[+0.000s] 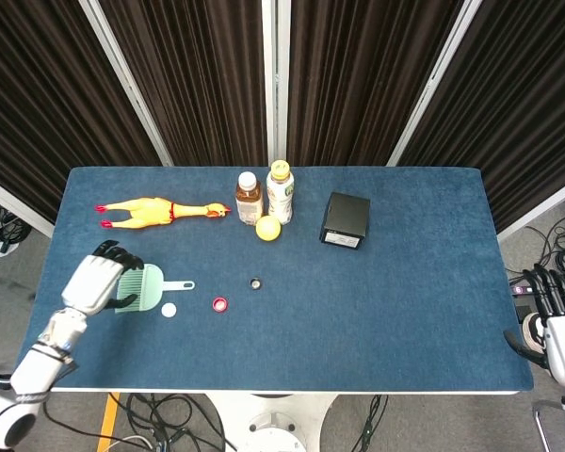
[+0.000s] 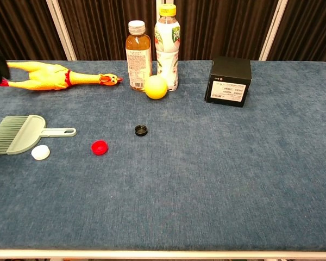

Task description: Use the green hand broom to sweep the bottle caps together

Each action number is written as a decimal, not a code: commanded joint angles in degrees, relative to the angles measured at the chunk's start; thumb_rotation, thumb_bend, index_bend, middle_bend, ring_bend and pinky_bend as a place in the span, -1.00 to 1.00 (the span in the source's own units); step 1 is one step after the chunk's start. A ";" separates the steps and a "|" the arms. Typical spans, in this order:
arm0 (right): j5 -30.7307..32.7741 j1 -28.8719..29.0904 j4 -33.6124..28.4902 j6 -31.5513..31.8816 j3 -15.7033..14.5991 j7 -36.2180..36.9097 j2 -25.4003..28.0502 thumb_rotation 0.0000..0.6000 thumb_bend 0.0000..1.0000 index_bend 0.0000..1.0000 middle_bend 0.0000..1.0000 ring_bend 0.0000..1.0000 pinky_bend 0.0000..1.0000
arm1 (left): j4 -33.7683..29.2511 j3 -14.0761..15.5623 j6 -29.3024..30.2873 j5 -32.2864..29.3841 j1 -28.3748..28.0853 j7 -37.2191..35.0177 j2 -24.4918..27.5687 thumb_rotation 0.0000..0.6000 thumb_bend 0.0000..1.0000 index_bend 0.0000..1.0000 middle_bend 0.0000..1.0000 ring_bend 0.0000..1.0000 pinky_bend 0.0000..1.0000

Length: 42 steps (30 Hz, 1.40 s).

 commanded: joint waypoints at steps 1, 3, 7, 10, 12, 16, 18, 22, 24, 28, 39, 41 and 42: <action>0.19 -0.01 -0.18 -0.08 0.10 -0.07 0.12 1.00 -0.82 -1.00 -0.94 -1.00 -1.00 | 3.82 -0.49 -6.06 -4.20 -4.34 8.86 -5.03 1.00 -0.63 -0.20 -0.15 -0.40 -0.64; 0.30 0.02 -0.33 -0.22 0.15 -0.18 0.20 1.00 -0.82 -1.00 -0.94 -1.00 -1.00 | 4.74 -0.29 -7.80 -5.73 -5.67 13.96 -6.77 1.00 -0.62 -0.20 -0.15 -0.40 -0.64; 0.36 0.09 -0.57 -0.46 0.19 -0.39 0.37 1.00 -0.82 -1.00 -0.94 -1.00 -1.00 | 5.45 -0.55 -10.07 -9.45 -7.66 21.05 -10.13 1.00 -0.59 -0.17 -0.15 -0.40 -0.64; 0.54 0.09 -0.62 -0.65 0.20 -0.38 0.41 1.00 -0.82 -1.00 -0.94 -1.00 -1.00 | 5.53 -1.32 -11.82 -14.58 -8.85 25.43 -12.56 1.00 -0.57 -0.17 -0.13 -0.40 -0.63; 0.76 0.09 -0.63 -0.81 0.24 -0.36 0.39 1.00 -0.82 -1.00 -0.94 -1.00 -1.00 | 6.38 -1.52 -12.32 -17.54 -9.89 29.39 -14.37 1.00 -0.55 -0.17 -0.13 -0.40 -0.63; 1.06 0.01 -0.44 -1.07 0.21 -0.10 0.39 1.00 -0.82 -1.00 -0.94 -1.00 -1.00 | 7.40 -1.31 -12.71 -23.33 -11.72 37.04 -17.32 1.00 -0.55 -0.17 -0.13 -0.39 -0.63; 1.22 0.00 -0.29 -1.20 0.22 0.09 0.39 1.00 -0.82 -1.00 -0.94 -1.00 -1.00 | 7.65 -1.01 -12.46 -25.22 -12.37 39.70 -18.28 1.00 -0.55 -0.17 -0.12 -0.36 -0.62; 1.53 -0.06 0.12 -1.34 0.28 0.51 0.28 1.00 -0.82 -1.00 -0.94 -1.00 -1.00 | 8.41 -0.34 -12.14 -28.55 -13.39 43.10 -20.09 1.00 -0.53 -0.17 -0.08 -0.31 -0.61; 1.71 -0.11 0.43 -1.41 0.31 0.78 0.21 1.00 -0.82 -1.00 -0.94 -1.00 -1.00 | 8.94 -0.12 -12.04 -30.00 -13.78 43.82 -20.76 1.00 -0.53 -0.17 -0.07 -0.30 -0.61; 1.98 -0.14 0.95 -1.57 0.38 1.20 0.08 1.00 -0.82 -1.00 -0.94 -1.00 -1.00 | 9.35 0.03 -12.01 -32.11 -14.38 44.02 -21.20 1.00 -0.50 -0.17 -0.06 -0.29 -0.61; 2.55 -0.25 2.16 -1.99 0.44 2.20 -0.27 1.00 -0.82 -1.00 -0.94 -1.00 -1.00 | 9.97 1.47 -12.14 -34.93 -15.99 44.04 -21.41 1.00 -0.47 -0.17 0.00 -0.22 -0.60; 2.55 -0.28 2.25 -1.97 0.44 2.26 -0.29 1.00 -0.82 -1.00 -0.93 -1.00 -1.00 | 10.42 1.83 -12.05 -34.93 -16.13 43.71 -21.66 1.00 -0.46 -0.14 0.03 -0.20 -0.59; 2.55 -0.29 2.26 -1.97 0.44 2.27 -0.29 1.00 -0.82 -1.00 -0.93 -1.00 -1.00 | 10.66 1.98 -11.93 -34.82 -16.17 43.55 -21.80 1.00 -0.45 -0.13 0.03 -0.19 -0.59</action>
